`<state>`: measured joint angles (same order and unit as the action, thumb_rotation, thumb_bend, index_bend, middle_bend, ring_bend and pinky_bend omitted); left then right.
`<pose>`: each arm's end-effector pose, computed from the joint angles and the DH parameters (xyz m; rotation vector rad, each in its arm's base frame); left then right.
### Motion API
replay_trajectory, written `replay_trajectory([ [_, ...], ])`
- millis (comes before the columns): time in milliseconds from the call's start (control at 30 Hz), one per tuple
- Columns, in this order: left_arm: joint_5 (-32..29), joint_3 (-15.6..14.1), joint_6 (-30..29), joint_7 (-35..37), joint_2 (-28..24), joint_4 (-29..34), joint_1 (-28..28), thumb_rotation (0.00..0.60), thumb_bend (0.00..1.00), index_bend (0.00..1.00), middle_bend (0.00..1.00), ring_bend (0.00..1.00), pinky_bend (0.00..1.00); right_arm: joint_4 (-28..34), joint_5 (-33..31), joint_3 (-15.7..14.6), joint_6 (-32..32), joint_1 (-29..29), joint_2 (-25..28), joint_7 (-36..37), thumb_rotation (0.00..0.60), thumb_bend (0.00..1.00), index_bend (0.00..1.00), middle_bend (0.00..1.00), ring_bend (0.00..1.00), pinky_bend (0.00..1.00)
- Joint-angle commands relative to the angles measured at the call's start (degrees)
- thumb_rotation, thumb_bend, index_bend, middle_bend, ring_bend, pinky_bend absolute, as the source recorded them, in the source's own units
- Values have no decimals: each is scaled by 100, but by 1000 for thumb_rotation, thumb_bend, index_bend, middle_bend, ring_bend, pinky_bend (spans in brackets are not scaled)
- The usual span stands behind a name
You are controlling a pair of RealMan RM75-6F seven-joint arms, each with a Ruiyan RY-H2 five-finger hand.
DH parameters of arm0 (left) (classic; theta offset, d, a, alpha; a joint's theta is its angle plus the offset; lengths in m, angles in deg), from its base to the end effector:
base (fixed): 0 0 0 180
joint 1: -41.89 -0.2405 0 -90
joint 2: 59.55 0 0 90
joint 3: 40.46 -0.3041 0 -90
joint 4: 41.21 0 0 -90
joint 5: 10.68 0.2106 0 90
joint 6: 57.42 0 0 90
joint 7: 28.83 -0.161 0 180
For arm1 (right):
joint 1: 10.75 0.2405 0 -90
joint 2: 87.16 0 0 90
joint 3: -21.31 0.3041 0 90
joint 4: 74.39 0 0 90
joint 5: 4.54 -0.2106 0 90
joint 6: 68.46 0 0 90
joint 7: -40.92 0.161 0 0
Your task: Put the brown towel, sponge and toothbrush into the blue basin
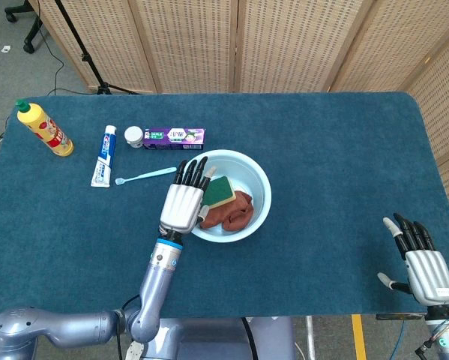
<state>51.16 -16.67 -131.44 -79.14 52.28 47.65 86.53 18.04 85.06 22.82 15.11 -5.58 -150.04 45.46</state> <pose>-0.0461 0.3647 -0.0658 -1.5990 -0.7820 -1.1219 -0.3488 -0.1982 0.1757 1.4489 -0.9586 0.9534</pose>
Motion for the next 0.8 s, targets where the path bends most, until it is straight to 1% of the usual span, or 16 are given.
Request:
replay_trajectory([
  [33, -14, -85, -46, -24, -127, 136, -61, 600, 291, 84, 0, 0, 0, 5, 2, -5, 0, -2, 4, -6, 600, 105, 11, 0, 0, 0],
  [133, -35, -195, -88, -32, -320, 354, -164, 600, 294, 84, 0, 0, 0, 10, 12, -6, 15, -6, 5, -14, 600, 105, 11, 0, 0, 0],
  [300, -84, -446, -234, -170, -957, 998, -473, 600, 300, 85, 0, 0, 0, 15, 15, -11, 19, -8, -4, -67, 600, 105, 11, 0, 0, 0],
  [367, -63, -584, -335, -141, -1287, 1338, -667, 600, 303, 85, 0, 0, 0, 20, 17, -9, 22, -8, -11, -104, 600, 105, 11, 0, 0, 0],
  [467, -1, -834, -475, -15, -1818, 1858, -982, 600, 309, 84, 0, 0, 0, 38, 9, -12, 22, -12, -26, -183, 600, 105, 11, 0, 0, 0],
  [500, 25, -958, -539, 30, -2031, 2043, -1118, 600, 309, 84, 0, 0, 0, 46, 15, -15, 30, -15, -33, -218, 600, 105, 11, 0, 0, 0],
  [533, 55, -1035, -567, 54, -2160, 2141, -1190, 600, 309, 84, 0, 0, 0, 52, 19, -16, 35, -18, -37, -240, 600, 105, 11, 0, 0, 0],
  [567, 111, -1172, -612, 76, -2362, 2254, -1303, 600, 310, 85, 0, 0, 0, 60, 29, -21, 45, -22, -43, -275, 600, 105, 11, 0, 0, 0],
  [700, 288, -1592, -717, 342, -2912, 2471, -1660, 600, 315, 85, 0, 0, 0, 78, 23, -25, 52, -30, -70, -378, 600, 105, 11, 0, 0, 0],
  [800, 459, -1860, -832, 824, -3195, 2489, -1964, 600, 326, 93, 0, 0, 0, 98, 26, -34, 42, -30, -84, -449, 600, 105, 11, 0, 0, 0],
])
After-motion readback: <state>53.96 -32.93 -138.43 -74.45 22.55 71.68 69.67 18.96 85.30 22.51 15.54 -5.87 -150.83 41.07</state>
